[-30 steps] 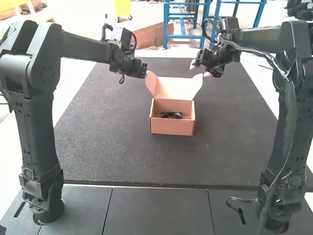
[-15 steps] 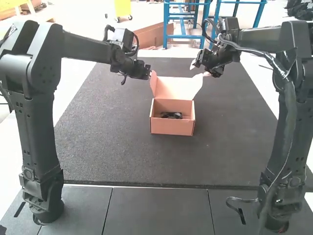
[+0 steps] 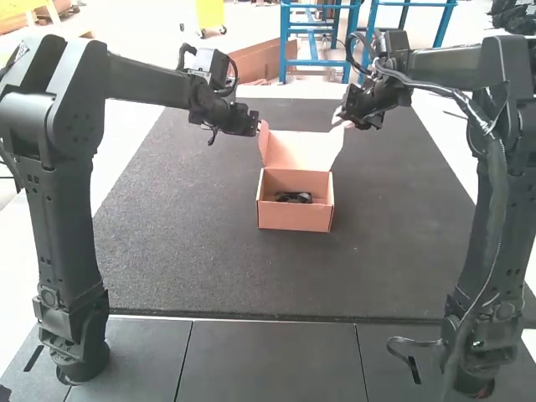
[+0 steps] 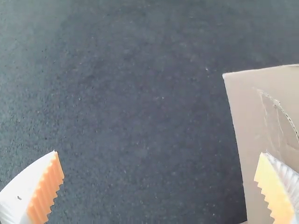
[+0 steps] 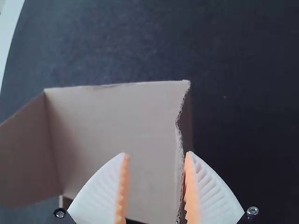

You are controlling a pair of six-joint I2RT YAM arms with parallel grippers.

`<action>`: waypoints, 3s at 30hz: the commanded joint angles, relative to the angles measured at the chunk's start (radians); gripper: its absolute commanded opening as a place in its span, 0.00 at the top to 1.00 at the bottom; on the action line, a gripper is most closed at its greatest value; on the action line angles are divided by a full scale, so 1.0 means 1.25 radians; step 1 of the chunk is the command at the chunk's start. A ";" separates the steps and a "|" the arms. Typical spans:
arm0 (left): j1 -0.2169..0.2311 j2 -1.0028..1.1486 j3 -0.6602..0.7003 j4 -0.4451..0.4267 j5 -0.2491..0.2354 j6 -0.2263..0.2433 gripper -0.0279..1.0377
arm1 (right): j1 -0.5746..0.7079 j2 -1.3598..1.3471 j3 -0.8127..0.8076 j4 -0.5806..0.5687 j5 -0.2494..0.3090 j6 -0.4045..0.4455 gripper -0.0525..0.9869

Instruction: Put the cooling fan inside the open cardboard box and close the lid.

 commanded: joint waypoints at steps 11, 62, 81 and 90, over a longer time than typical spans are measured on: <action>-0.007 -0.008 0.035 -0.003 0.010 -0.008 0.06 | 0.000 0.002 0.002 -0.028 0.004 -0.005 0.78; -0.044 -0.102 -0.035 -0.049 0.012 -0.007 0.06 | 0.093 -0.159 -0.134 -0.108 0.150 -0.102 0.96; -0.044 -0.175 -0.128 -0.047 0.077 -0.016 0.06 | 0.112 -0.247 -0.220 -0.109 0.137 -0.099 0.96; -0.045 -0.198 -0.172 -0.033 0.109 -0.036 0.06 | 0.117 -0.280 -0.261 -0.110 0.086 -0.102 0.96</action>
